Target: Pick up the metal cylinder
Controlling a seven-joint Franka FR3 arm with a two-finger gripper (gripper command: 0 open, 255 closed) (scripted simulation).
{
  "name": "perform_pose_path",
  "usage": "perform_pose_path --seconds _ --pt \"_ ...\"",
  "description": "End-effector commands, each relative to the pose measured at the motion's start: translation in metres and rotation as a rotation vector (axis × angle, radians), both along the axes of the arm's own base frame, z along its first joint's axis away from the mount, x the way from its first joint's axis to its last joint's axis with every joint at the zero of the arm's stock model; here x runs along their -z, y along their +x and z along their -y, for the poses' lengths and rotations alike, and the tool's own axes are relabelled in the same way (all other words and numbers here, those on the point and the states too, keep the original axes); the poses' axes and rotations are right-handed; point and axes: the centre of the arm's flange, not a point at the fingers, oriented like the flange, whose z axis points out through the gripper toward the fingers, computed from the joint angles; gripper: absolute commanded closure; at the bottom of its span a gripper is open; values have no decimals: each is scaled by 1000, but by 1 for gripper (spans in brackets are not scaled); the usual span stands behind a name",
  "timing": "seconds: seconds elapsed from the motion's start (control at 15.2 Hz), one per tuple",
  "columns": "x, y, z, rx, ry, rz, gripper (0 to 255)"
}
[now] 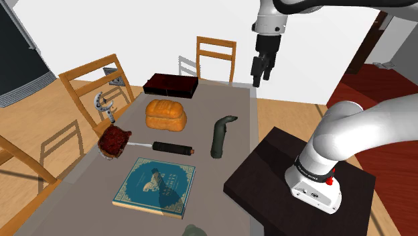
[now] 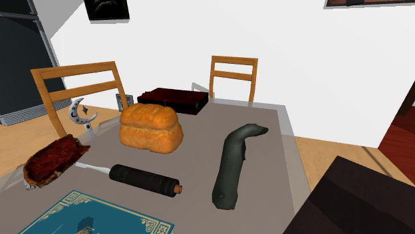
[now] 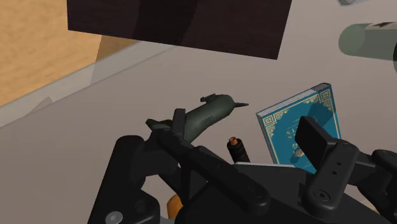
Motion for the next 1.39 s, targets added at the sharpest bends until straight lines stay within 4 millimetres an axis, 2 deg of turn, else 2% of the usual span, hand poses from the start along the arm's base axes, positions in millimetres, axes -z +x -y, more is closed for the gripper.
perform_pose_path --seconds 0.0,1.32 --pt "0 0 0 0 0 0 0" --pt "192 138 -106 -182 -50 98 0"
